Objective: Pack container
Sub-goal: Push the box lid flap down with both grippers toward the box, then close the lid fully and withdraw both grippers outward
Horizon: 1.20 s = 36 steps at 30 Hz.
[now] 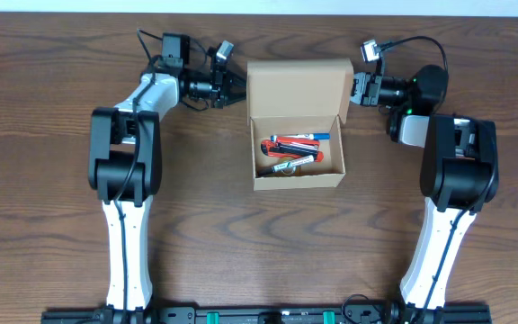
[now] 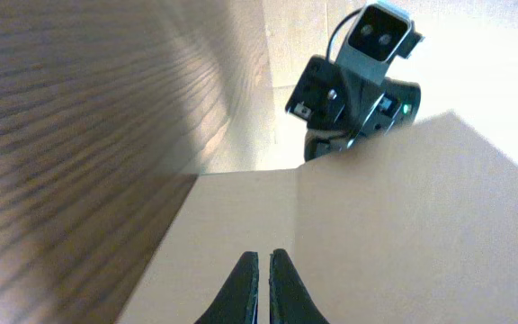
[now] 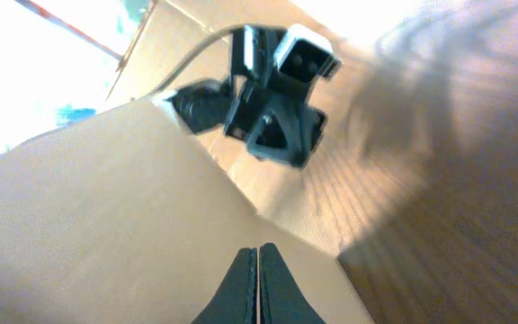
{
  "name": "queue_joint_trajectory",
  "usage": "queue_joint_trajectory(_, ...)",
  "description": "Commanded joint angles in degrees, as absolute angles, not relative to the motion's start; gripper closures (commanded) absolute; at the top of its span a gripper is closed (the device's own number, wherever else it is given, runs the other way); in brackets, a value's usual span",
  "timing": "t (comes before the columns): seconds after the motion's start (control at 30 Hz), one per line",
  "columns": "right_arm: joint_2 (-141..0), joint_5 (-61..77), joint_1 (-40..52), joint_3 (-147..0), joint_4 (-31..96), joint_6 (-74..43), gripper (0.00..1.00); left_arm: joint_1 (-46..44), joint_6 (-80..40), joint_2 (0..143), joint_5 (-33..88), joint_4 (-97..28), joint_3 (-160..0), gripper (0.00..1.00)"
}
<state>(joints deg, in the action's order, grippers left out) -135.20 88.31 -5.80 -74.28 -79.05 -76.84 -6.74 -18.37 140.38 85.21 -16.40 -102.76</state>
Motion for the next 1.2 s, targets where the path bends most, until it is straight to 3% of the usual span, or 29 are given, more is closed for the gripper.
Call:
queue_joint_trajectory(0.0,-135.4,89.3,-5.4,-74.5,-86.1,-94.6,0.98,-6.3,-9.0,136.1,79.9,-24.5,-103.4,0.94)
queue_joint_trajectory(0.17,-135.2,89.3,-3.5,-74.3,-90.3,-101.4,0.98,-6.4,8.9,132.7,74.7,-45.3,-103.4,0.94)
queue_joint_trajectory(0.3,-135.2,89.3,-0.4,-73.3,-90.3,-101.8,0.98,-6.5,15.5,131.3,71.1,-53.5,-103.4,0.94)
queue_joint_trajectory(0.57,-131.3,89.3,1.9,-67.7,-90.3,-101.5,0.98,-6.5,18.7,129.0,69.0,-57.2,-103.4,0.94)
queue_joint_trajectory(0.87,-117.2,89.3,-4.5,-56.4,-90.3,-96.0,0.98,-6.6,22.5,127.7,59.3,-61.9,-103.4,0.94)
queue_joint_trajectory(1.0,-110.7,89.3,-6.5,-56.3,-90.3,-89.0,0.98,-6.6,24.3,126.4,55.3,-63.6,-103.4,0.71)
queue_joint_trajectory(1.07,-106.7,89.3,-6.5,-57.2,-90.3,-85.2,0.98,-6.5,24.4,125.1,51.8,-63.9,-103.4,0.71)
queue_joint_trajectory(1.13,-102.9,89.3,-6.5,-58.6,-90.3,-82.5,0.98,-6.4,24.4,123.1,46.8,-64.1,-103.4,0.56)
queue_joint_trajectory(1.17,-101.1,89.3,-6.5,-59.4,-90.3,-81.6,0.98,-6.4,24.4,121.9,43.7,-64.1,-103.4,0.55)
